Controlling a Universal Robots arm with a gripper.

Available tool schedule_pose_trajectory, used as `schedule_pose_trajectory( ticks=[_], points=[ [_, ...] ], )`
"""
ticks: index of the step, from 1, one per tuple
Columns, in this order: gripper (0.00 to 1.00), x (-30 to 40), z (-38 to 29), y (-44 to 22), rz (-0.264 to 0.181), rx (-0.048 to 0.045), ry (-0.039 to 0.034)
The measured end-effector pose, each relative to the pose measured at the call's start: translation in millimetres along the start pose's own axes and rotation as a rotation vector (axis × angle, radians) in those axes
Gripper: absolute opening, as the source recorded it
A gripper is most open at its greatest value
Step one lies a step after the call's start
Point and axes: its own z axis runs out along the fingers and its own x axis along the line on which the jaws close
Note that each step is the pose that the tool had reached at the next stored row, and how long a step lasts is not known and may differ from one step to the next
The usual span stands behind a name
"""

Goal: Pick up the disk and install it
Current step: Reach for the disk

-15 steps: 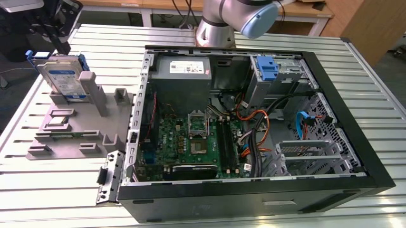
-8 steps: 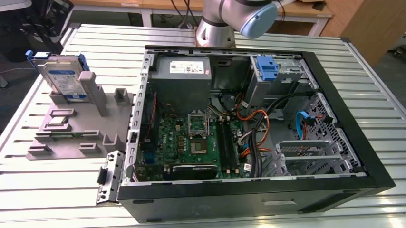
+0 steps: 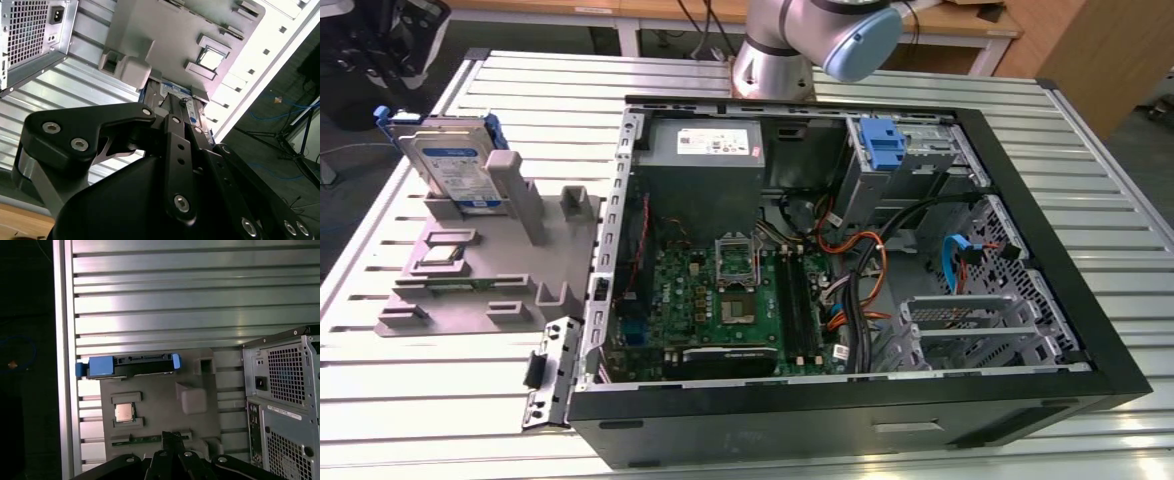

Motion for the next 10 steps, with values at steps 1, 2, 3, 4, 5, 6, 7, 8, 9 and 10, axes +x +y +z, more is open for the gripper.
schedule_pose_trajectory(
  ticks=[1,2,3,4,5,6,7,8,9,10],
  points=[
    [0.1,2.2,0.0,-0.2,0.0,0.0,-0.0001],
    [0.1,4.2,0.0,-0.3,0.0,-0.0001,-0.0001],
    [0.1,6.1,0.0,-0.5,0.0,-0.0001,-0.0001],
    [0.1,8.0,-0.1,-0.6,0.0,0.0,0.0],
    [0.1,9.5,-0.2,-0.7,0.0,-0.0001,0.0],
    [0.1,10.3,-0.2,-0.8,0.0,0.0,0.0],
    [0.1,10.4,-0.2,-0.8,0.0,0.0,-0.0001],
    [0.1,10.4,-0.2,-0.8,0.0,0.0,0.0],
    [0.1,10.4,-0.2,-0.8,0.0,-0.0001,-0.0001],
    [0.1,10.7,-0.2,-0.8,0.0,0.0,0.0]
  ],
)
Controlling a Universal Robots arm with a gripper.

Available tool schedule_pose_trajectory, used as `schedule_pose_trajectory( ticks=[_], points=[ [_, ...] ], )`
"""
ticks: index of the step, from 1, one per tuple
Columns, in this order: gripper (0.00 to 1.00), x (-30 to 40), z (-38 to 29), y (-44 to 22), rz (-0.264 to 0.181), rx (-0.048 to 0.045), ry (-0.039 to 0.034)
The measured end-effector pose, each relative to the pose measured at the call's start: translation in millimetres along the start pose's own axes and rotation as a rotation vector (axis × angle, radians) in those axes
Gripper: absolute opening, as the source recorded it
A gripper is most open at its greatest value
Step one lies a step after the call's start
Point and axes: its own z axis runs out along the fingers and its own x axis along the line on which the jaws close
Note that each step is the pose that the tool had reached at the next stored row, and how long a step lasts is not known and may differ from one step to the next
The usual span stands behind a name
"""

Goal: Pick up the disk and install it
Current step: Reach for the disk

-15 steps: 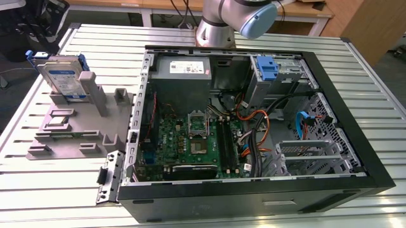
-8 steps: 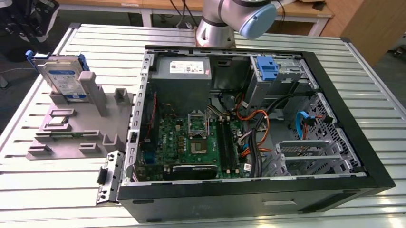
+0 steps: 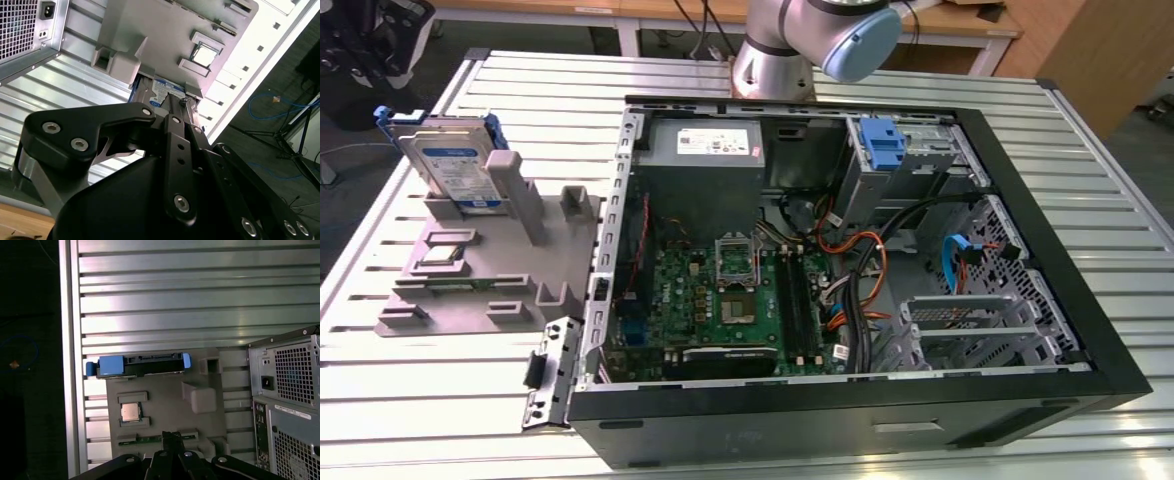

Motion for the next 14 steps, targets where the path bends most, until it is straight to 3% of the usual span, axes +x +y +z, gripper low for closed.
schedule_pose_trajectory(
  ticks=[9,14],
  points=[
    [0.1,2.0,0.7,0.1,0.0,-0.0001,-0.0001],
    [0.1,4.7,2.2,3.7,0.0,0.0001,0.0001]
  ],
)
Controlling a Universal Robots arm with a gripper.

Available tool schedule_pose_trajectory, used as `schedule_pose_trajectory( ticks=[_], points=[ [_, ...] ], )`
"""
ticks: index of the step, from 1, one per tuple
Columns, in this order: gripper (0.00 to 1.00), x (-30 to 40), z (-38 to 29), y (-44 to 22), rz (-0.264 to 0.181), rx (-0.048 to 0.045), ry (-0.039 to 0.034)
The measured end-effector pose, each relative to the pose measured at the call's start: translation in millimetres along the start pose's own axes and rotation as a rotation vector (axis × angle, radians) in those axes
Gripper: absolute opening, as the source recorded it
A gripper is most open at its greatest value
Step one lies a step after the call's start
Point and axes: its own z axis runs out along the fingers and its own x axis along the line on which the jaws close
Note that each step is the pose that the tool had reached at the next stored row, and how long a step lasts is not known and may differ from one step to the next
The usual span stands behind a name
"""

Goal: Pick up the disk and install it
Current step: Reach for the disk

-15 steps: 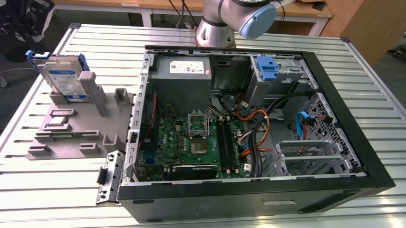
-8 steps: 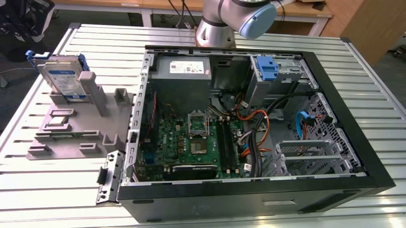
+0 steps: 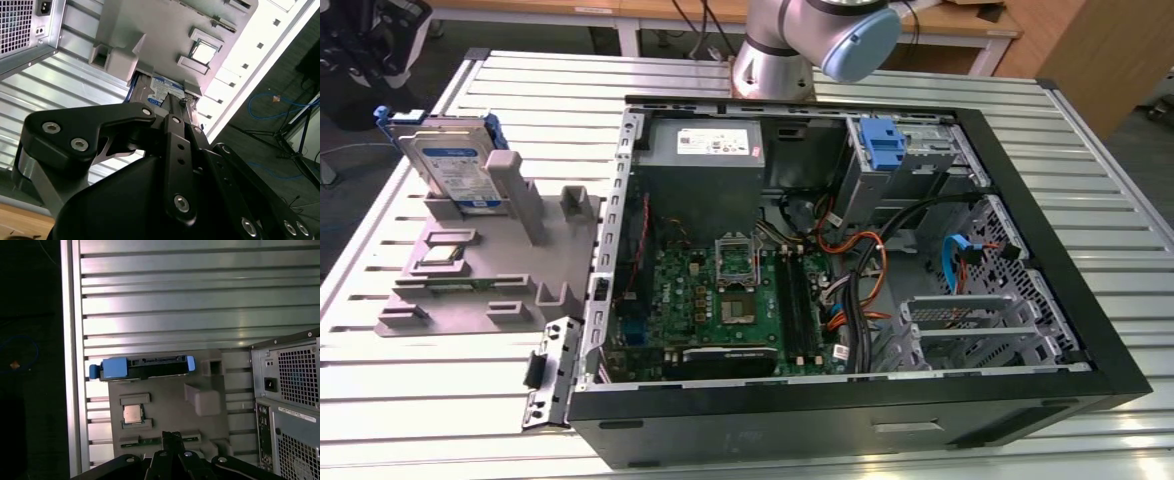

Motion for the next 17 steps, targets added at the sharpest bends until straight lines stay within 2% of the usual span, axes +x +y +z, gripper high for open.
schedule_pose_trajectory(
  ticks=[10,17],
  points=[
    [0.1,2.6,4.2,13.1,0.0,-0.0001,-0.0002],
    [0.1,2.7,4.7,13.8,0.0,-0.0001,-0.0001]
  ],
)
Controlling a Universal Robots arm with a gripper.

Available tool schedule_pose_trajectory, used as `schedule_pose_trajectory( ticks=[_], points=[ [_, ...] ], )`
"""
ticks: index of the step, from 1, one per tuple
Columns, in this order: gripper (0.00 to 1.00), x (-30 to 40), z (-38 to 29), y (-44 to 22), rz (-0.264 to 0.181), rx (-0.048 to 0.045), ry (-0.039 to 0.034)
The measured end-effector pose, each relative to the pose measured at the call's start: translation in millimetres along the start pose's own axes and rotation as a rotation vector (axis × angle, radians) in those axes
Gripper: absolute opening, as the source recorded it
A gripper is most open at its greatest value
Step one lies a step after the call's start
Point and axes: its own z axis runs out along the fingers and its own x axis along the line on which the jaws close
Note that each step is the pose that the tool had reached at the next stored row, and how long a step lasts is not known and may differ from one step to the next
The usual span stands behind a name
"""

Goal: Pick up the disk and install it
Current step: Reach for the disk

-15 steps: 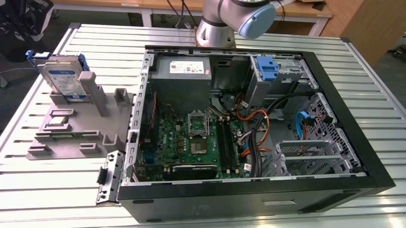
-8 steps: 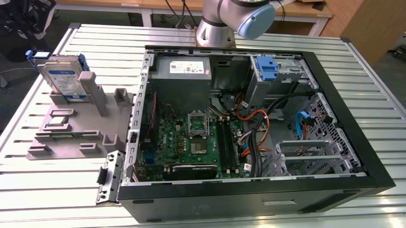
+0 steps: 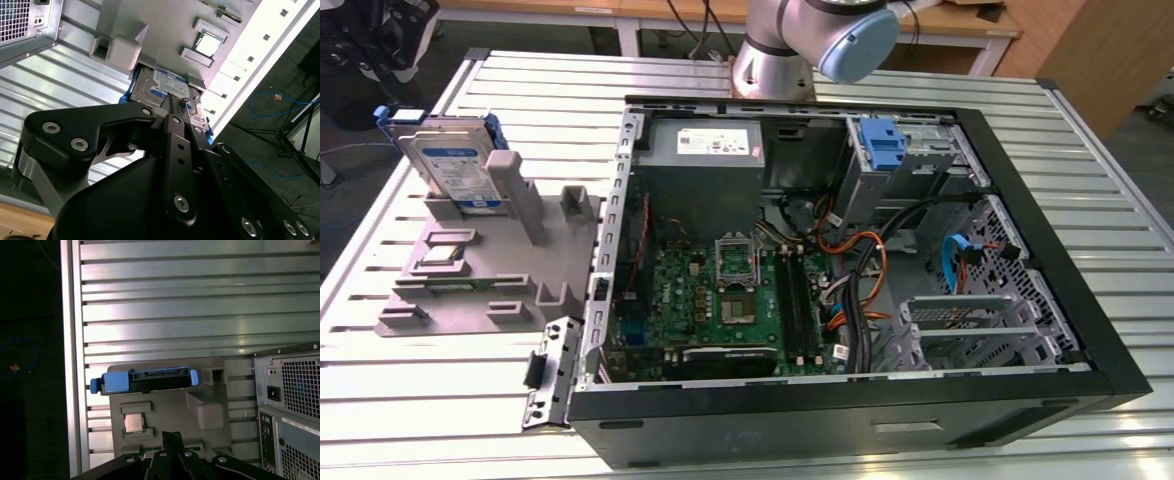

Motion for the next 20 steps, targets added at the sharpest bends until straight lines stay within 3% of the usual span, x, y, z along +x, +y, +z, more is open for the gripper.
schedule_pose_trajectory(
  ticks=[20],
  points=[
    [0.1,0.4,3.8,1.8,0.0,-0.0001,0.0]
  ],
)
